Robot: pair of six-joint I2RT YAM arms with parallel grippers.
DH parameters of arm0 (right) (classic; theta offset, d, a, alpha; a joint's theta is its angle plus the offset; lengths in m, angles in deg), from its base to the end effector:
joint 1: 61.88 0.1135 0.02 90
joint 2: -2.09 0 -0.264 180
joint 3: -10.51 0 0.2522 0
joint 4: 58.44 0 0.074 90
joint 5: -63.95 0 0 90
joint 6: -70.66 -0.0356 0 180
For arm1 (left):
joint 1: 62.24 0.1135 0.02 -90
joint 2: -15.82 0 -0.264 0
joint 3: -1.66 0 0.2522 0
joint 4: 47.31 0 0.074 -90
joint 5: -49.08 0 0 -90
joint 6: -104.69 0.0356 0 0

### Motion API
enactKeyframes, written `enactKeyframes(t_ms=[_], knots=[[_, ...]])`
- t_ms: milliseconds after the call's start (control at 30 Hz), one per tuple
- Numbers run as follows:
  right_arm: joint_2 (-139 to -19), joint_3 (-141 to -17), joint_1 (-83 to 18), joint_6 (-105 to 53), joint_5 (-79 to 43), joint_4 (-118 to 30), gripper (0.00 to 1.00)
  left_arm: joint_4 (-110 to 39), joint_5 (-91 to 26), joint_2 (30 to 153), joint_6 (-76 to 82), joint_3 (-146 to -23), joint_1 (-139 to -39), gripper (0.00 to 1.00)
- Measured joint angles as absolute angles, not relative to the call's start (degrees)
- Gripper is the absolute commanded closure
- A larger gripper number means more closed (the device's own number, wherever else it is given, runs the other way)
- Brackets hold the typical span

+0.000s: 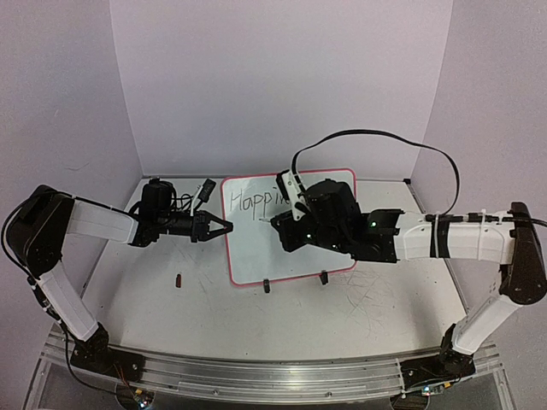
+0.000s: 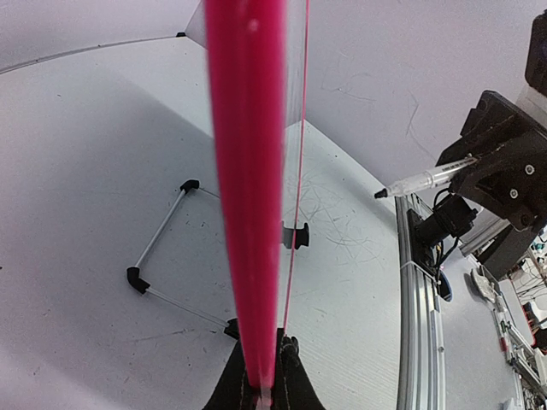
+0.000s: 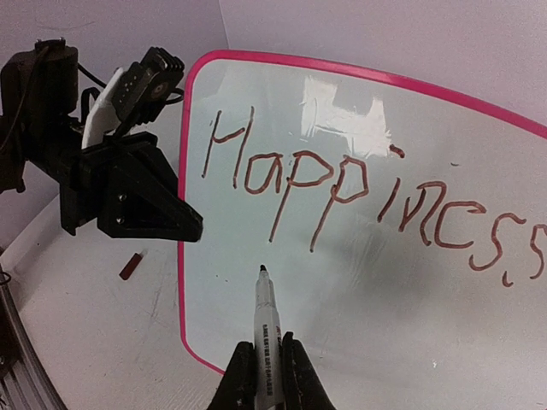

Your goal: Write a sentence on the whiteboard

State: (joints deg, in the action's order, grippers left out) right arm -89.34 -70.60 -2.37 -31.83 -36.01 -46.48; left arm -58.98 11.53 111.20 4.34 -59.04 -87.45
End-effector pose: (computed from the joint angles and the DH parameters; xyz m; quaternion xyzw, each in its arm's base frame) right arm 0.1959 0.3206 0.2909 -0.2857 0.7779 0.2679 0.4914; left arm 0.2958 -0.1705 0.1954 0.3386 0.7103 -0.5021 0.3589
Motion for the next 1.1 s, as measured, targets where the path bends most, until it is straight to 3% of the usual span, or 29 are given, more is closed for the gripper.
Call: enactKeyframes(t_ms=[633, 1100], knots=[[-89.5, -69.9, -2.05, -32.02, -37.73, -47.52, 1.0, -58.98, 11.2, 111.2, 4.13, -59.04, -87.53, 1.0], [-85.51, -67.09, -2.08, -29.91, -47.55, -47.67, 1.0, -59.01, 9.88, 111.2, 3.15, -59.04, -87.88, 1.0]])
